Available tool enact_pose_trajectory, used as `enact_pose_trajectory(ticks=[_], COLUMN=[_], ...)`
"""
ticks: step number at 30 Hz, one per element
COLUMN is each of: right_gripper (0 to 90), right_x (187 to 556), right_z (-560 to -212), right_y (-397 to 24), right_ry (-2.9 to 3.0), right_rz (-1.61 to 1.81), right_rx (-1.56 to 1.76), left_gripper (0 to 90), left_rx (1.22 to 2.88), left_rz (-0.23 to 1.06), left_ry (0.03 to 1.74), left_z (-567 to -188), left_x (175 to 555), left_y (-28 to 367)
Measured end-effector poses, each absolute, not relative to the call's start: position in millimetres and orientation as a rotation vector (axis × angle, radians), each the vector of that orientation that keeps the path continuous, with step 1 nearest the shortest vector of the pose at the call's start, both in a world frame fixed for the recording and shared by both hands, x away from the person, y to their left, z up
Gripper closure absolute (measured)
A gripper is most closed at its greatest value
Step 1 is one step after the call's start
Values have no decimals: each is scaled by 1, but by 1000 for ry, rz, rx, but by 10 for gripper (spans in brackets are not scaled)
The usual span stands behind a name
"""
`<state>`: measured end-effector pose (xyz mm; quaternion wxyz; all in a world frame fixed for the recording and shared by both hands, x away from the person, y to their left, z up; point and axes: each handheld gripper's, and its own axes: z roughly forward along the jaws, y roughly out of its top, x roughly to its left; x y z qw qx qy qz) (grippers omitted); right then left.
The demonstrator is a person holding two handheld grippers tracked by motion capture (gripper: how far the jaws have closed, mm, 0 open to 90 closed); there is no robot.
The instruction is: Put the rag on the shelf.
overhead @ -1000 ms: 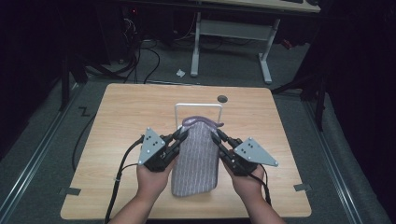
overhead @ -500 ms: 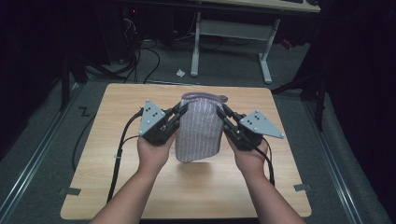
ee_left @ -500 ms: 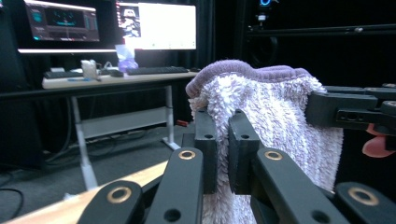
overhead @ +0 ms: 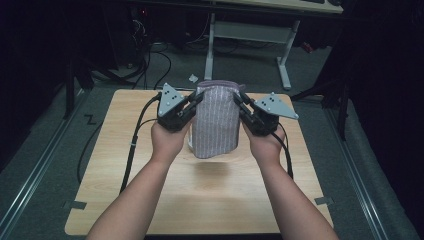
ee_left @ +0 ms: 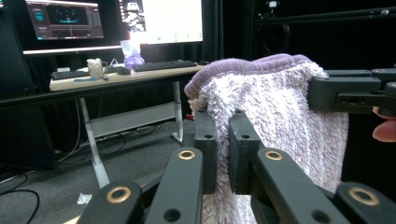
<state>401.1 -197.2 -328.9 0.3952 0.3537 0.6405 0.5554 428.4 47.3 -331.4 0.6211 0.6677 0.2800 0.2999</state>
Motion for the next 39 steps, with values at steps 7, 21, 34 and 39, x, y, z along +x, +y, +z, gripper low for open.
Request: enact_pose_trajectory(ticks=[7,21,34,39], right_gripper=[801,800,796,795], right_x=[425,471,496,507], right_z=[-322,-322,-330,-338], right_y=[-199,-196,-191,-189], right_ry=[1606,1650,1721,1741], right_rz=[1409,1364,1330,1301], right_rx=[930,983,1007,1033], left_gripper=[840,837,835,822], left_rx=[1561,1575,1626,1639], left_rz=[686,652,668,653], left_ry=[661,733,783,825], left_z=[-324,-325,-336,-342], left_x=[453,494,513,520], left_y=[43,43,48,46])
